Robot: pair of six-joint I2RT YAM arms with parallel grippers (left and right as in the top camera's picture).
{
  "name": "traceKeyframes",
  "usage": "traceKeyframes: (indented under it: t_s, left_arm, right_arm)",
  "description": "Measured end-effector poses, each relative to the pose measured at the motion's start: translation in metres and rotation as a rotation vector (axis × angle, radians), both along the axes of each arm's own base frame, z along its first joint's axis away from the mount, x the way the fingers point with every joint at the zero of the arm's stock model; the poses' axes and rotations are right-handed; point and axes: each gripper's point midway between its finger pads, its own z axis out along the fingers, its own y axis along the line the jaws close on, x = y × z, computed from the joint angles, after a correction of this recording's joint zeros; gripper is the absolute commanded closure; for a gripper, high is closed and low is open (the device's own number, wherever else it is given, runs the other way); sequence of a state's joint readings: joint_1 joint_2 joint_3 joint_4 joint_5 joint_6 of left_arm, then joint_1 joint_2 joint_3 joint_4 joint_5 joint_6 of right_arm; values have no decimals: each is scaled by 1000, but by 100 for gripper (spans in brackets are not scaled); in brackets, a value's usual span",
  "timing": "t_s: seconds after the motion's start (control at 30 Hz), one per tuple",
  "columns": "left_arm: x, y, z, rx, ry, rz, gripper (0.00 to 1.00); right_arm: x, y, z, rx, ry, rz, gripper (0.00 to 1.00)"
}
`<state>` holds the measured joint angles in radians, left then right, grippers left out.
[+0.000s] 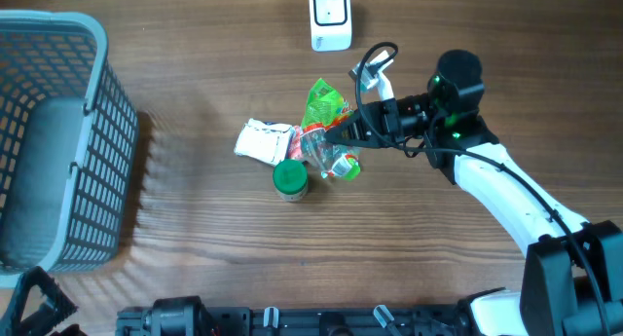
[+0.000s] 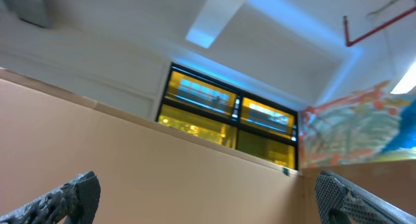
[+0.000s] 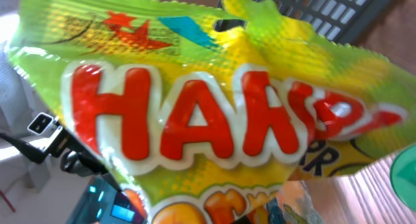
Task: Scan the item barcode
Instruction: 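Carry Haribo bag to white scanner and hold it before the scanner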
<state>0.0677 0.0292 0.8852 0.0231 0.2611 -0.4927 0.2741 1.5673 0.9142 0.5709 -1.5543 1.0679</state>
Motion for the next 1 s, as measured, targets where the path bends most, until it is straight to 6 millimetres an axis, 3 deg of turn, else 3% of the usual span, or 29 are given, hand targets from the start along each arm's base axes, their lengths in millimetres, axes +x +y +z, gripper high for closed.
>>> traceKeyframes:
  t_s: [0.2,0.3,0.37,0.4,0.47,0.53,0.63,0.73,0.8,0.9,1.0]
  left_arm:
    - [-8,1,2,-4,-27,-6,0]
    - [4,16,-6,-76,41,53,0]
    - [38,28,-42,-121,241,101,0]
    - [58,32,-72,-136,383,122,0]
    - [77,36,-116,-145,576,145,0]
    - [87,37,-147,-149,705,157,0]
    - [90,38,-170,-149,798,167,0]
    - [91,38,-190,-148,877,171,0]
    - [90,38,-213,-146,971,177,0]
    - [85,38,-246,-145,1105,184,0]
    - [77,38,-271,-143,1212,190,0]
  right_arm:
    - [-3,-1,22,17,-49,5,95]
    - [-6,-2,35,48,-157,3,95]
    - [-4,-6,37,50,-167,-9,95]
    - [-1,-9,38,48,-161,-23,95]
    - [8,-14,39,53,-157,-67,95]
    - [25,-21,40,64,-136,-152,95]
    - [74,-35,19,24,28,-384,95]
    - [138,-75,-56,-223,150,-809,95]
    - [150,-102,-97,-432,145,-972,95]
    - [160,-136,-119,-671,61,-1110,95]
    - [181,-167,-101,-849,-128,-1237,95]
